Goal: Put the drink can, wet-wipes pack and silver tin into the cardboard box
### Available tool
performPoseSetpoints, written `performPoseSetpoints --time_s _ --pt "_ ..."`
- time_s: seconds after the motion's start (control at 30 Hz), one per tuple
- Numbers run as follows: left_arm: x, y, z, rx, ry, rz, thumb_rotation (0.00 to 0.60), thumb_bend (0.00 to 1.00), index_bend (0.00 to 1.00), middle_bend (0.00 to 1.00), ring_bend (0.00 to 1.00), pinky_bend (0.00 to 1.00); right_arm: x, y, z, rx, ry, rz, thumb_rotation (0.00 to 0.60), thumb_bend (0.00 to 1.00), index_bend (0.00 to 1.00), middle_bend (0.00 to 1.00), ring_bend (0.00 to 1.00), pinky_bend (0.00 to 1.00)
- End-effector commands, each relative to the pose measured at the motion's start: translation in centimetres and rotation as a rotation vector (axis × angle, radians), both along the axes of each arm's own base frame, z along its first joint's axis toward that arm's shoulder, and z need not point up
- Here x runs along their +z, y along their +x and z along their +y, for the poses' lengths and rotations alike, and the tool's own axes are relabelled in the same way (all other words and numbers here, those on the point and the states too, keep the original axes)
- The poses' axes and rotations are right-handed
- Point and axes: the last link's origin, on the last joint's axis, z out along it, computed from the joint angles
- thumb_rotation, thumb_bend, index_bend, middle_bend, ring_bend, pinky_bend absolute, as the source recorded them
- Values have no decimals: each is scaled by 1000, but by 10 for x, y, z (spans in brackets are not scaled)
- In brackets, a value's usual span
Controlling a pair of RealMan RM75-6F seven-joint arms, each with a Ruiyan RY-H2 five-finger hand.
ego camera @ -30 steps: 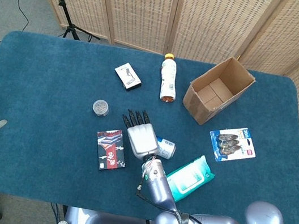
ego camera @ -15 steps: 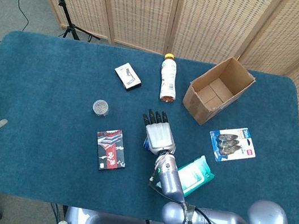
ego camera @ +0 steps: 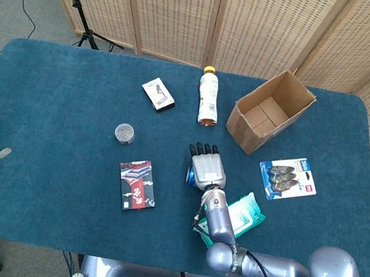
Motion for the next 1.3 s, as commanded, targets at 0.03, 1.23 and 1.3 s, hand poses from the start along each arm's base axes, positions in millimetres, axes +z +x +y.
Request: performPoseSetpoints --time_s 0.03,1.23,1.3 --pt "0 0 0 0 -1 1 600 0 0 0 0 0 -1 -4 -4 13 -14 -6 600 41 384 401 387 295" --pt "-5 1 0 2 -10 23 600 0 0 0 0 0 235 63 -85 532 -518 -125 600 488 633 649 623 444" --pt "-6 1 0 4 -10 31 600 0 0 0 0 0 241 51 -96 566 -522 -49 600 489 634 648 623 444"
